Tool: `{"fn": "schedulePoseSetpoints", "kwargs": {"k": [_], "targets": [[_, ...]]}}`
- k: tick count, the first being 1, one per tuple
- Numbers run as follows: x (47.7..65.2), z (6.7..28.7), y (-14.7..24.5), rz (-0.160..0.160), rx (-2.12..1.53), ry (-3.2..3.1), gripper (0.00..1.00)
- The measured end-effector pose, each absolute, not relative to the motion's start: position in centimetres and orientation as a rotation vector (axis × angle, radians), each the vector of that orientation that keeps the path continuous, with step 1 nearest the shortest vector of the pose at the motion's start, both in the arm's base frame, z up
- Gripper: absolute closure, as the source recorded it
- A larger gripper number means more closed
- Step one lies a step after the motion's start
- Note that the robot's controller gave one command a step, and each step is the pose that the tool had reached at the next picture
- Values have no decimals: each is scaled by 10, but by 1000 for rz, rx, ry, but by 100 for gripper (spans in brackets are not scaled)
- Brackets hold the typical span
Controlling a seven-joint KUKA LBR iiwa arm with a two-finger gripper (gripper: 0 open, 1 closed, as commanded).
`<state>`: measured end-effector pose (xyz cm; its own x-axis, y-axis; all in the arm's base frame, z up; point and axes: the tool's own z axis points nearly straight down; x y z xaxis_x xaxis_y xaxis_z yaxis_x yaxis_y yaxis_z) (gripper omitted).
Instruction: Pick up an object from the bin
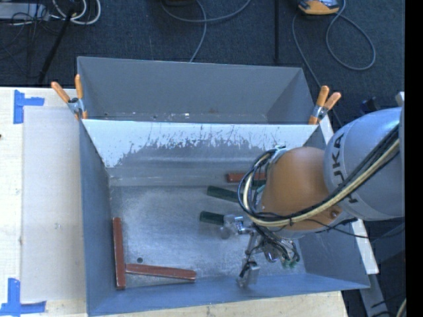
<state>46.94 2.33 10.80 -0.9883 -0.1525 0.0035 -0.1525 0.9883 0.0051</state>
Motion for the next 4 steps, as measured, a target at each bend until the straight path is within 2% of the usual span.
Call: {"fn": "schedulePoseSetpoints", "kwargs": {"k": [4], "targets": [[470, 109, 19, 0, 237, -3130, 0]]}}
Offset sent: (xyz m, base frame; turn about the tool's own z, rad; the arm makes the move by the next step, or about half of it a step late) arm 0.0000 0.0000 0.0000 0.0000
